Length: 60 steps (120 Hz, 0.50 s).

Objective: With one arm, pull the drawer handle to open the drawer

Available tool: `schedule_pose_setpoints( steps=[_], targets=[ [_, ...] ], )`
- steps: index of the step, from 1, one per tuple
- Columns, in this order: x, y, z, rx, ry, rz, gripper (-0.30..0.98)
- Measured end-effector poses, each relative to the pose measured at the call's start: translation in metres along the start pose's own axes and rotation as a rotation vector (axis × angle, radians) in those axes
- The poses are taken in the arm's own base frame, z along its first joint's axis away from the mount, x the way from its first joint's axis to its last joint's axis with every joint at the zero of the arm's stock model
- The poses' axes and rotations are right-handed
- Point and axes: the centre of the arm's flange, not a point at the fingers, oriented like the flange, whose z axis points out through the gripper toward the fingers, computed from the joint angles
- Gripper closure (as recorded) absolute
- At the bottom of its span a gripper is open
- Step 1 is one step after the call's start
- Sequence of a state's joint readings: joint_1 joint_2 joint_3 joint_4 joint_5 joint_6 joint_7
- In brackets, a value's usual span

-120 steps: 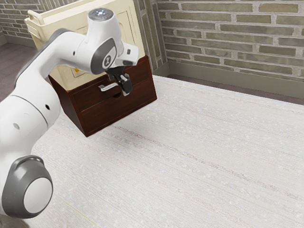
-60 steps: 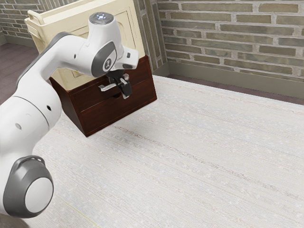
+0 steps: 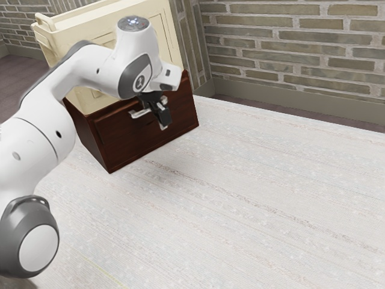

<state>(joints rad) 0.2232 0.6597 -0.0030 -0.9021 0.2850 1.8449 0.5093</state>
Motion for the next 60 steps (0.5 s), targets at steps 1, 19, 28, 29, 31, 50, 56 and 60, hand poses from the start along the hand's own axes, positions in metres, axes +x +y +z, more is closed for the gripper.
schedule_pose_setpoints(
  steps=[1, 19, 28, 29, 31, 50, 56, 60],
  targets=[
    [0.000, 0.000, 0.000, 0.000, 0.000, 0.001, 0.00],
    [-0.002, 0.007, 0.002, -0.013, -0.010, 0.010, 0.00],
    [-0.004, 0.010, 0.000, -0.017, -0.011, 0.015, 0.01],
    [-0.004, 0.010, 0.000, -0.017, -0.011, 0.015, 0.01],
    [-0.004, 0.012, -0.001, -0.017, -0.011, 0.017, 0.02],
    [-0.002, 0.024, -0.011, -0.027, 0.003, 0.032, 0.03],
    [-0.001, 0.028, -0.011, -0.032, 0.004, 0.037, 0.02],
    [0.000, 0.031, -0.012, -0.034, 0.006, 0.039, 0.02]
  ],
)
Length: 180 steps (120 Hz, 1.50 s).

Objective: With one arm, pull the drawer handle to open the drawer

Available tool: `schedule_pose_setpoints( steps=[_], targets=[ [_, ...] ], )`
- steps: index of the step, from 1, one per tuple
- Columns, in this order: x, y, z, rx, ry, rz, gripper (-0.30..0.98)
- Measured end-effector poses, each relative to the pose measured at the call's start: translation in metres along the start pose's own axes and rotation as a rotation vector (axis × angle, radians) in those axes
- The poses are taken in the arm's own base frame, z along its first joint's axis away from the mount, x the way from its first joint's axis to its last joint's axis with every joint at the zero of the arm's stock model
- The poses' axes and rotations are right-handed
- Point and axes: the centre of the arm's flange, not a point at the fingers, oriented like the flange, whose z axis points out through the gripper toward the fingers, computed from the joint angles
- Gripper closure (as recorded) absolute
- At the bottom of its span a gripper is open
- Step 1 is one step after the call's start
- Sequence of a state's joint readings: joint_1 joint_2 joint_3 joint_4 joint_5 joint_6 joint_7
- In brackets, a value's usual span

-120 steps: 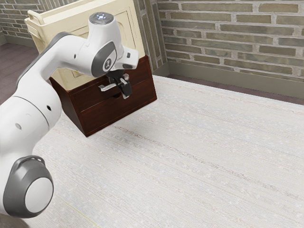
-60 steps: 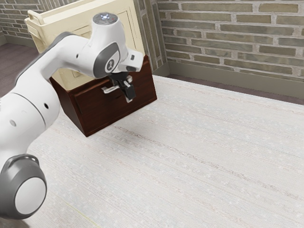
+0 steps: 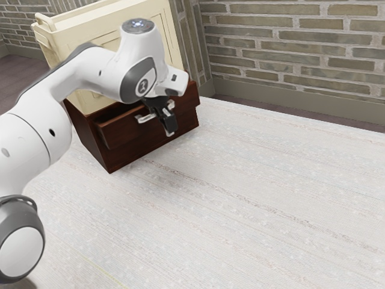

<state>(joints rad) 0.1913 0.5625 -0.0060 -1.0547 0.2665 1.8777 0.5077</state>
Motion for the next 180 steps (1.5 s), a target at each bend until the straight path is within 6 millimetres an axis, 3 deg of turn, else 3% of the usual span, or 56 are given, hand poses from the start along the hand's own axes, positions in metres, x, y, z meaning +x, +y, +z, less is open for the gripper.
schedule_pose_setpoints(
  steps=[63, 128, 151, 180],
  targets=[
    [-0.004, 0.032, -0.009, -0.025, -0.005, 0.029, 0.01],
    [-0.004, 0.086, -0.032, -0.056, 0.009, 0.075, 0.01],
    [-0.007, 0.107, -0.049, -0.057, 0.021, 0.087, 0.02],
    [-0.003, 0.122, -0.052, -0.059, 0.030, 0.091, 0.01]
  ],
)
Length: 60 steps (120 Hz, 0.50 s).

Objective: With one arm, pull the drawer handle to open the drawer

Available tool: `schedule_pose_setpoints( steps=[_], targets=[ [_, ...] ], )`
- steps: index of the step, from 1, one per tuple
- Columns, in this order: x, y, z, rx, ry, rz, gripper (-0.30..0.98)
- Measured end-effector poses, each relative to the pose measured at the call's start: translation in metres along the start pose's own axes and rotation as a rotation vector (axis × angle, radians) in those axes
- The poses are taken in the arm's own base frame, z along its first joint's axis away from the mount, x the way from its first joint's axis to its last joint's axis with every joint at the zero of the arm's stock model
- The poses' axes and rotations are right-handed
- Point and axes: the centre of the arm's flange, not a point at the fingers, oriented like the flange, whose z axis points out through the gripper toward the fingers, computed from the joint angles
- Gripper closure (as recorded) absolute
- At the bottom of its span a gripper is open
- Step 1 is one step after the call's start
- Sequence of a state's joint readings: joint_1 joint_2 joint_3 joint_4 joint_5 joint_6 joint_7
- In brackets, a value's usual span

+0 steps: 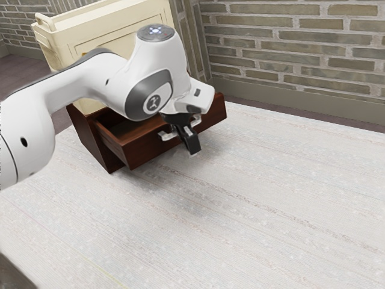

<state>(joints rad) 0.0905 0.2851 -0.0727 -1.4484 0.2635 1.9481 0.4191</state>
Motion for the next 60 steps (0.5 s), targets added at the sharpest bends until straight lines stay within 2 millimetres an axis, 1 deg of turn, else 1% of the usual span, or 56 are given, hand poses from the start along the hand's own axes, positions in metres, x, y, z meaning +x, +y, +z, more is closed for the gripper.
schedule_pose_setpoints(
  steps=[19, 29, 31, 33, 45, 54, 60],
  targets=[
    [0.005, 0.006, -0.003, 0.004, 0.019, -0.001, 0.05],
    [0.007, 0.011, -0.007, 0.006, 0.029, 0.001, 0.08],
    [0.008, 0.014, -0.009, 0.005, 0.032, 0.005, 0.02],
    [0.009, 0.017, -0.010, 0.004, 0.033, 0.008, -0.02],
    [0.008, 0.029, -0.010, -0.004, 0.029, 0.019, 0.00],
    [0.007, 0.032, -0.009, -0.007, 0.026, 0.017, 0.00],
    [0.006, 0.032, -0.013, -0.004, 0.029, 0.013, 0.00]
  ],
)
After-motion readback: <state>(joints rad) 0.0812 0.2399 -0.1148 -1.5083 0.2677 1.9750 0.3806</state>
